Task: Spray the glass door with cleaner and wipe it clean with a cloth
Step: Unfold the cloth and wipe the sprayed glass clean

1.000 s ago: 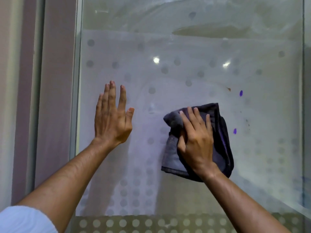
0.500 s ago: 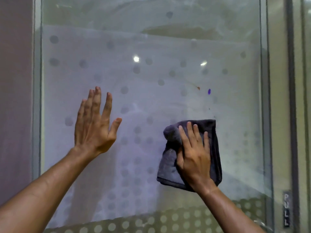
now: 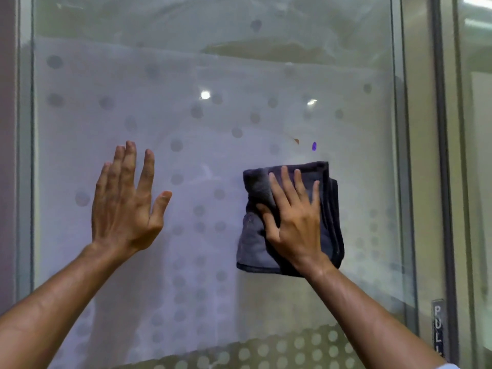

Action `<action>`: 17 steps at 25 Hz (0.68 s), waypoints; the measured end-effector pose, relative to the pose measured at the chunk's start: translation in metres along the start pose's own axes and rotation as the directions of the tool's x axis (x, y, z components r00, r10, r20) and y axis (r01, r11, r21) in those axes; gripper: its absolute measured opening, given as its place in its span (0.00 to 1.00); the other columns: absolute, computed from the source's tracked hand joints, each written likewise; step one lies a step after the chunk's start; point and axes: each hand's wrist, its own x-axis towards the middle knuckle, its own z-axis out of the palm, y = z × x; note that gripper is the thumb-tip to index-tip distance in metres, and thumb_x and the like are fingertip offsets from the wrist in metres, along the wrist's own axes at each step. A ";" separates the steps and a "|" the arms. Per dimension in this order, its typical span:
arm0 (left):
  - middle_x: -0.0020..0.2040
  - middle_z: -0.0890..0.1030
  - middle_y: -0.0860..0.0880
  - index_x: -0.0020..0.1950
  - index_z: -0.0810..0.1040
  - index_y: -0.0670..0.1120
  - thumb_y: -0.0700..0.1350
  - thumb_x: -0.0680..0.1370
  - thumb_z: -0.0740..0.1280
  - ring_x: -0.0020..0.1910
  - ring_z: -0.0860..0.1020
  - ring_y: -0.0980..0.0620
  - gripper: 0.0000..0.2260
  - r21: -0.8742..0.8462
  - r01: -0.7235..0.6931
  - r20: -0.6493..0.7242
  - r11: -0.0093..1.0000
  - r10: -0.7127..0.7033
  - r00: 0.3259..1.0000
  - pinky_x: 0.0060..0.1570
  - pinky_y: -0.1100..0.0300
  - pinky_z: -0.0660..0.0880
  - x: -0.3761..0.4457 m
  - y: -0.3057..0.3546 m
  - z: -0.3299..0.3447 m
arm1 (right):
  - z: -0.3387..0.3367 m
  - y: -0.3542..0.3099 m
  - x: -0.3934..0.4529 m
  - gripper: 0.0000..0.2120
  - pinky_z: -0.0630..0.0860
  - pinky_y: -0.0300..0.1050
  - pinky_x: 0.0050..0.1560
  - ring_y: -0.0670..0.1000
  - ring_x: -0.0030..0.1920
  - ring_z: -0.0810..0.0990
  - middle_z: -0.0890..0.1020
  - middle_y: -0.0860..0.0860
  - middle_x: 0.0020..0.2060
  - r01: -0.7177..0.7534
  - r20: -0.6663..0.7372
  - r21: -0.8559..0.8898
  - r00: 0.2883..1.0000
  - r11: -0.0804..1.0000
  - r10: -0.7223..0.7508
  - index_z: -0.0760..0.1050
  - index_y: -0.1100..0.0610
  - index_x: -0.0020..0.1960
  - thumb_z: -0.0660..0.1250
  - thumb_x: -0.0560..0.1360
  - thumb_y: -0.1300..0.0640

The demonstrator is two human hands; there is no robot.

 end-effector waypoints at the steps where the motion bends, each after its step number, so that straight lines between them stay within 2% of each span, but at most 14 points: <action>1: 0.80 0.47 0.40 0.80 0.49 0.46 0.58 0.77 0.51 0.79 0.45 0.44 0.34 -0.001 -0.001 0.001 1.000 0.001 1.000 0.74 0.55 0.37 0.000 0.000 0.000 | -0.001 0.007 -0.010 0.28 0.52 0.69 0.73 0.59 0.76 0.60 0.66 0.56 0.74 -0.006 0.009 -0.033 1.000 0.999 0.006 0.67 0.55 0.74 0.62 0.75 0.48; 4: 0.80 0.47 0.40 0.80 0.49 0.46 0.59 0.77 0.51 0.79 0.44 0.45 0.34 -0.005 -0.006 -0.001 1.000 0.006 1.000 0.74 0.56 0.37 0.000 -0.002 -0.002 | -0.005 0.031 -0.030 0.28 0.56 0.69 0.72 0.59 0.75 0.62 0.67 0.56 0.74 -0.062 -0.037 -0.080 0.998 0.995 0.059 0.67 0.55 0.74 0.61 0.74 0.54; 6: 0.80 0.47 0.40 0.80 0.49 0.46 0.59 0.77 0.50 0.79 0.44 0.46 0.34 0.005 -0.006 -0.001 1.000 0.006 1.000 0.75 0.54 0.39 0.000 -0.002 -0.002 | -0.004 0.047 -0.024 0.27 0.58 0.68 0.72 0.59 0.74 0.66 0.70 0.57 0.72 -0.170 -0.119 -0.059 0.980 0.984 0.163 0.67 0.56 0.74 0.58 0.75 0.56; 10: 0.80 0.47 0.40 0.80 0.49 0.45 0.60 0.77 0.49 0.79 0.44 0.45 0.34 0.016 -0.014 0.000 1.000 0.014 1.000 0.75 0.52 0.40 0.001 -0.002 -0.001 | -0.001 0.063 0.032 0.25 0.56 0.67 0.74 0.61 0.72 0.68 0.73 0.59 0.70 -0.453 -0.224 0.089 0.859 0.887 0.461 0.66 0.61 0.73 0.56 0.76 0.58; 12: 0.80 0.46 0.40 0.80 0.48 0.45 0.60 0.77 0.49 0.79 0.44 0.45 0.34 0.029 -0.013 0.000 0.999 0.013 1.000 0.76 0.51 0.41 0.000 -0.002 0.000 | -0.002 0.061 0.069 0.25 0.55 0.66 0.74 0.61 0.73 0.67 0.73 0.59 0.70 -0.486 -0.217 0.148 0.834 0.861 0.507 0.67 0.62 0.72 0.56 0.76 0.57; 14: 0.80 0.46 0.40 0.80 0.48 0.45 0.59 0.77 0.49 0.79 0.44 0.45 0.34 0.032 -0.006 -0.009 0.999 0.006 1.000 0.76 0.50 0.43 0.000 0.000 0.002 | -0.001 0.044 0.100 0.26 0.53 0.65 0.75 0.60 0.74 0.66 0.72 0.58 0.71 -0.425 -0.190 0.164 0.872 0.890 0.451 0.68 0.61 0.72 0.56 0.75 0.57; 17: 0.80 0.47 0.40 0.80 0.49 0.45 0.59 0.77 0.49 0.79 0.44 0.45 0.34 0.021 -0.013 -0.008 1.000 0.013 1.000 0.76 0.51 0.41 0.001 0.000 0.001 | 0.006 0.003 0.108 0.27 0.52 0.62 0.75 0.57 0.74 0.66 0.71 0.56 0.71 -0.148 -0.138 0.126 0.977 0.981 0.165 0.69 0.58 0.72 0.57 0.72 0.58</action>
